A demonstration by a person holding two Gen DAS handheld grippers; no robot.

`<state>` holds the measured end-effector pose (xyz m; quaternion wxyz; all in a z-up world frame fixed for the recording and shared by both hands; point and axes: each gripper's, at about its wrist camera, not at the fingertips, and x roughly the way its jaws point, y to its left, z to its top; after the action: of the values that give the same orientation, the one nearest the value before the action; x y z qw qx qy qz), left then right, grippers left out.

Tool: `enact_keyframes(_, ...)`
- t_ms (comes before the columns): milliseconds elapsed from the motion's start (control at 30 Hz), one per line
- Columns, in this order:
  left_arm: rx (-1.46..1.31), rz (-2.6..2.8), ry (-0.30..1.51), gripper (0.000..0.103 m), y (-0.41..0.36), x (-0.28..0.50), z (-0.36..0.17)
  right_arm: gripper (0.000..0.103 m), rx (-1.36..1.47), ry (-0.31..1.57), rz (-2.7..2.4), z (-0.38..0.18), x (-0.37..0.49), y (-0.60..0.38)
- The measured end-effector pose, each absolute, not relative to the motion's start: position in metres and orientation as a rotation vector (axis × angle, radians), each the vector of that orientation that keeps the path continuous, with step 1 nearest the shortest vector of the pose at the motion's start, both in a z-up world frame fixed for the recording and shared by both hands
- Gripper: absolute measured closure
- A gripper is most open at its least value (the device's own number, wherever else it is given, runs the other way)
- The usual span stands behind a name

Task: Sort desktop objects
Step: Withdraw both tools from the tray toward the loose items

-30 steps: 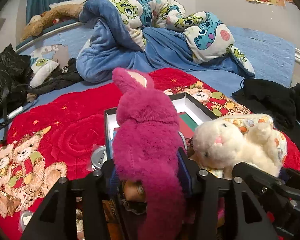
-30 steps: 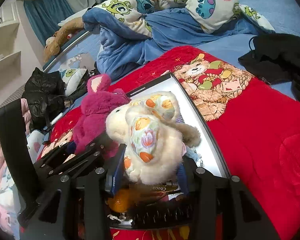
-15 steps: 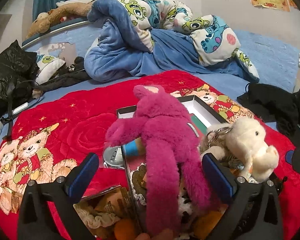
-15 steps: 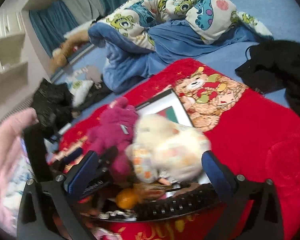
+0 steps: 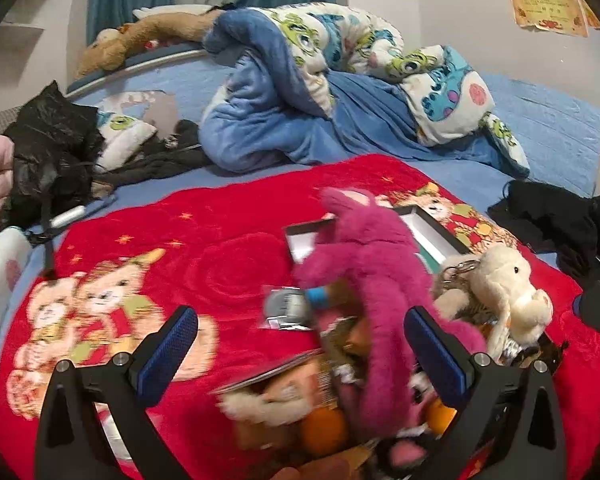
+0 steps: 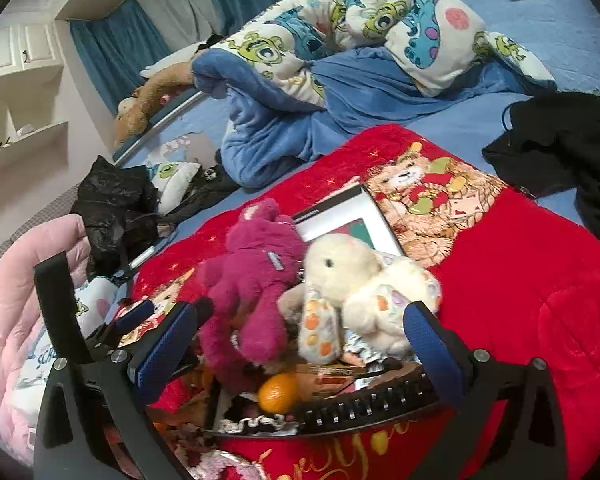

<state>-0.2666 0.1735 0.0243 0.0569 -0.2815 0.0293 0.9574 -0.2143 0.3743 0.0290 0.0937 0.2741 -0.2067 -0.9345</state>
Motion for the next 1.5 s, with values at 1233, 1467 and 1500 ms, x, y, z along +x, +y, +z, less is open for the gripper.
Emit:
enact_keyframes(1233, -1.045, 2.836, 0.08, 0.0, 0.063, -0.156, -0.028, 0.01, 0.804, -0.447, -2.885, 0.026, -0.143, 0.31)
enact_keyframes(1467, -1.075, 2.811, 0.097, 0.0, 0.067, -0.16, -0.036, 0.019, 0.928, -0.449, -2.859, 0.007, -0.146, 0.318)
enact_keyframes(1500, -1.084, 2.806, 0.093, 0.0, 0.067, -0.161, -0.038, 0.019, 0.946, -0.438, -2.844, 0.005, -0.146, 0.316)
